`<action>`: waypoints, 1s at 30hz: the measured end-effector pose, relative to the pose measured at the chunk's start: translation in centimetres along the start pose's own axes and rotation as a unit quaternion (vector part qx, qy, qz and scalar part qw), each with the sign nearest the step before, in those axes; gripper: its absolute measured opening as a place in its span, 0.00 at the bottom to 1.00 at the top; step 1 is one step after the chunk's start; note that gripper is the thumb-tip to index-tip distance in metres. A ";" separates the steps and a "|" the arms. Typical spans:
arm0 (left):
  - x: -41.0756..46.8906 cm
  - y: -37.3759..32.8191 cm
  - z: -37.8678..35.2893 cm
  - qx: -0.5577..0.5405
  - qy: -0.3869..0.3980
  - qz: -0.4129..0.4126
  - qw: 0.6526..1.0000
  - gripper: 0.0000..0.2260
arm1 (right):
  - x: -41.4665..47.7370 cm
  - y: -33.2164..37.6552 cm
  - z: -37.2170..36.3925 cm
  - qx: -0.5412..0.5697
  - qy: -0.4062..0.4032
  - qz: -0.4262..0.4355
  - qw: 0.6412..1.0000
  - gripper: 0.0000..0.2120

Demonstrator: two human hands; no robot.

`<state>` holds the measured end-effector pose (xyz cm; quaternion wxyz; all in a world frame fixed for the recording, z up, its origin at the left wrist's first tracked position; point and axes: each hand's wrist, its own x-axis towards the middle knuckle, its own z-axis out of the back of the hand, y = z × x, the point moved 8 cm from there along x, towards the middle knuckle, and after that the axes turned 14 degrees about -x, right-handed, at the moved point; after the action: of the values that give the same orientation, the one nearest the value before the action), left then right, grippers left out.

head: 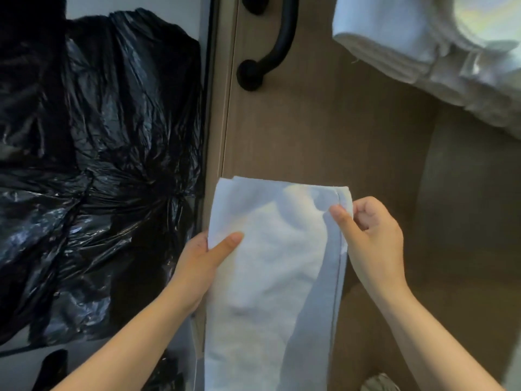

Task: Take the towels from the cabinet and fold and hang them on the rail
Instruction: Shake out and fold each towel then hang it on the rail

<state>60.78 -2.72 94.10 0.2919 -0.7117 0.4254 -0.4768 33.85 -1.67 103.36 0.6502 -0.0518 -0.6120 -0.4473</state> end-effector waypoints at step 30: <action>0.2 -12.7 4.4 -0.064 -0.056 -0.138 0.987 0.18 | 4.5 15.3 -1.0 0.084 0.036 0.104 0.990 0.06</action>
<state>69.03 3.08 102.97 0.2007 -0.8060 0.3361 -0.4440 43.81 4.46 114.19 0.7166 -0.0445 -0.6150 -0.3259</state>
